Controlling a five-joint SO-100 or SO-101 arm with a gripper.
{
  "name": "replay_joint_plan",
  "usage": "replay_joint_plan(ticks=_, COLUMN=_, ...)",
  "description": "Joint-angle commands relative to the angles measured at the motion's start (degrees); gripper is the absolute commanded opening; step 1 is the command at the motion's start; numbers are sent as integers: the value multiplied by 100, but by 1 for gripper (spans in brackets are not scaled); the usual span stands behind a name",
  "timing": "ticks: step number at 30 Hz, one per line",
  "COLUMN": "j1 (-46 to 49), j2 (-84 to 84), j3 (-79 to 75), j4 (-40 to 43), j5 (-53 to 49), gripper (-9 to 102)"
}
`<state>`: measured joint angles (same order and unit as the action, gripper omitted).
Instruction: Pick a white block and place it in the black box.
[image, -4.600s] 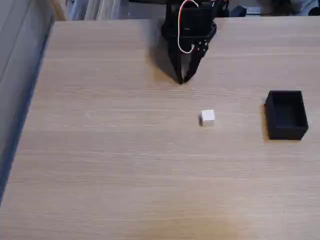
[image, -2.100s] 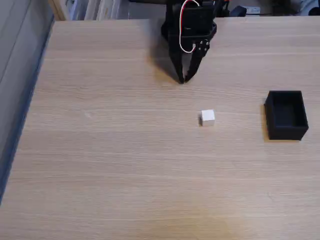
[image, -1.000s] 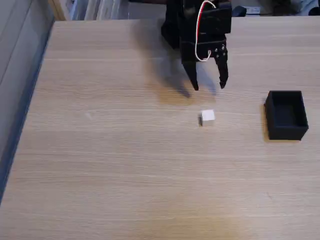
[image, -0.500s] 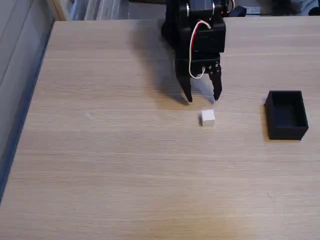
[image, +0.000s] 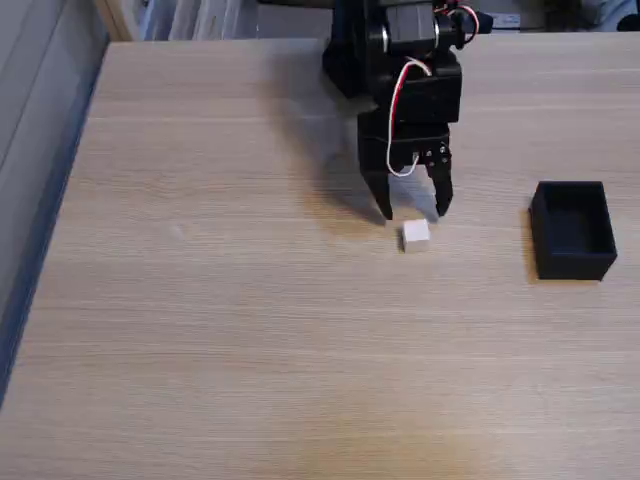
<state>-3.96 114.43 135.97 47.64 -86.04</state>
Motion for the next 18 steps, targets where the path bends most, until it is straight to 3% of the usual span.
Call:
replay_joint_plan(ticks=1, j1=-35, j2=-193, j3=-378, j4=-53, j5=97, gripper=28)
replay_joint_plan(ticks=18, j1=-53, j2=-940, j3=-1002, j4=-35, j5=176, gripper=26)
